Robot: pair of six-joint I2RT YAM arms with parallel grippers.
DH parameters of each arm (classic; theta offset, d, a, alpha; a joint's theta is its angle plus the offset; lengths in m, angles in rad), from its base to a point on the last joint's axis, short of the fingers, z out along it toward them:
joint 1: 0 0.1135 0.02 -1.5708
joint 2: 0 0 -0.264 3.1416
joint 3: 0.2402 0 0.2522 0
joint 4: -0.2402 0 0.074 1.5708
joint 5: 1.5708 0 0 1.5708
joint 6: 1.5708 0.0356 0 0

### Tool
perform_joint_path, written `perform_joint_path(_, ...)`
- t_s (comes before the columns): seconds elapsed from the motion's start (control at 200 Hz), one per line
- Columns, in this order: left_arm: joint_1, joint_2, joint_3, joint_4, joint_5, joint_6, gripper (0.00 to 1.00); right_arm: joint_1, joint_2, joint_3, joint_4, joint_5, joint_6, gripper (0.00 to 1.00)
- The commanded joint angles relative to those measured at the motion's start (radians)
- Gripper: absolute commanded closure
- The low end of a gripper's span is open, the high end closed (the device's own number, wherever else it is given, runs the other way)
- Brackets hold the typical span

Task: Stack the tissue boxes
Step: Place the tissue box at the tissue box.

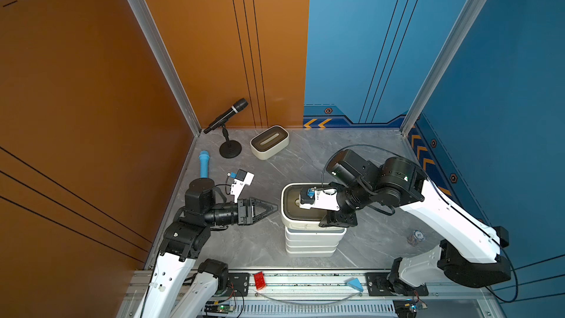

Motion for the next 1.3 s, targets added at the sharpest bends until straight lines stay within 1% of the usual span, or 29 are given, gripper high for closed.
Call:
perform_joint_path(0.0,-0.011,0.001,0.016,-0.006,-0.012,0.029,0.02,-0.004,-0.03,-0.005,0.037,-0.024,0.02,0.64)
perform_joint_path(0.706,-0.034,0.009,0.021,-0.006,-0.026,0.036,0.02,-0.004,-0.055,-0.045,0.052,-0.033,0.023,0.64)
perform_joint_path(1.296,-0.05,0.013,0.031,-0.006,-0.043,0.034,0.02,0.0,-0.058,-0.047,0.055,-0.038,0.024,0.64)
